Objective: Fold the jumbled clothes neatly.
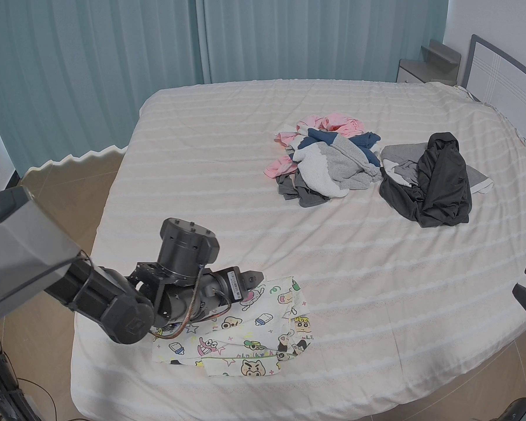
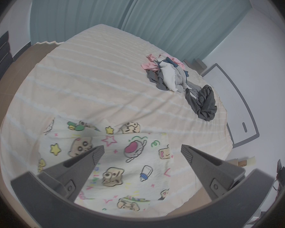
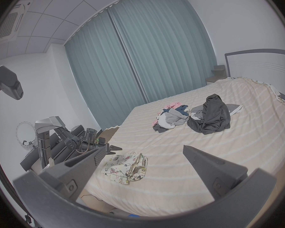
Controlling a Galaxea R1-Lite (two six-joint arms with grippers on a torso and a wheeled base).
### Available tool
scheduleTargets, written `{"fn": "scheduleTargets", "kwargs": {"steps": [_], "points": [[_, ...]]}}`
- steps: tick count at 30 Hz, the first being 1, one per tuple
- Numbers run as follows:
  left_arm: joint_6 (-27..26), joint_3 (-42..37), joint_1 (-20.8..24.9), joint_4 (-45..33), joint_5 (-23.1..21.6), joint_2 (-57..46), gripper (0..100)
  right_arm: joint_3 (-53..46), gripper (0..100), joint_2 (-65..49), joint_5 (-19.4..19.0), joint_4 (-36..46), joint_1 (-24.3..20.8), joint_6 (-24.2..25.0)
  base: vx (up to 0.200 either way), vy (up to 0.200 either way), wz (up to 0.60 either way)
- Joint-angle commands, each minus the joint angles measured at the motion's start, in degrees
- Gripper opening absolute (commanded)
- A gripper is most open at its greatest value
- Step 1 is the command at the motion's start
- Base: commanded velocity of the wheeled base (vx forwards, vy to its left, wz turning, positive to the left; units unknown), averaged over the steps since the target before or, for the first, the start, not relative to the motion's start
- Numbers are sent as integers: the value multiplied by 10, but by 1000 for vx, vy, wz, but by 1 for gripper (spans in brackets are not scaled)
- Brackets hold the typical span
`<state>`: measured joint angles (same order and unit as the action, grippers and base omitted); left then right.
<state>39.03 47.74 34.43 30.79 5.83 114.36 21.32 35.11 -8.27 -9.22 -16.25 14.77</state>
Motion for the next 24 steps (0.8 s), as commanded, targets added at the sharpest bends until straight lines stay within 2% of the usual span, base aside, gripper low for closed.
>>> {"fn": "scheduleTargets", "kwargs": {"steps": [1, 3, 5, 6, 7, 9, 10, 13, 14, 15, 17, 18, 19, 20, 22, 24], "points": [[-1, -92, -45, 1, -38, -88, 100, -1, 100, 0, -17, 1, 0, 2, 0, 0, 0], [1, -135, -60, 8, -58, -113, 100, -2, 100, 0, -22, 3, 0, 5, 0, 0, 0], [1, -138, -62, 8, -59, -114, 100, -2, 100, 0, -23, 3, 0, 5, 0, 0, 0], [12, -197, -89, 21, -92, -153, 100, 3, 100, 19, -40, 10, -1, 5, 0, 0, 0], [21, -219, -95, 31, -103, -168, 100, 9, 100, 36, -49, 10, -1, 6, 0, 0, 0], [33, -242, -102, 49, -115, -184, 100, 21, 100, 55, -56, 10, -1, 6, 0, 0, 0], [48, -273, -110, 81, -134, -201, 100, 37, 100, 87, -68, 13, -5, 8, 0, 0, 0], [60, -302, -112, 117, -146, -207, 100, 42, 100, 130, -83, 12, -25, 10, 0, 0, 0], [67, -325, -113, 155, -149, -203, 100, 42, 100, 183, -90, 8, -54, 22, 0, 0, 0], [69, -330, -113, 163, -149, -202, 100, 42, 100, 196, -90, 6, -61, 28, 0, 0, 0], [83, -345, -112, 200, -151, -193, 100, 52, 100, 268, -93, -11, -109, 84, 0, 0, 0], [87, -346, -112, 206, -151, -190, 100, 56, 100, 282, -94, -17, -119, 97, 0, 0, 0], [93, -351, -112, 223, -151, -180, 100, 64, 100, 328, -96, -42, -146, 134, 0, 0, 0], [93, -351, -112, 223, -151, -180, 100, 64, 100, 328, -96, -42, -146, 134, 0, 0, 0], [97, -360, -114, 253, -149, -163, 100, 80, 100, 457, -97, -128, -179, 189, 0, 0, 0], [97, -362, -124, 261, -148, -156, 100, 88, 100, 539, -95, -184, -194, 198, 0, 0, 0]]}}
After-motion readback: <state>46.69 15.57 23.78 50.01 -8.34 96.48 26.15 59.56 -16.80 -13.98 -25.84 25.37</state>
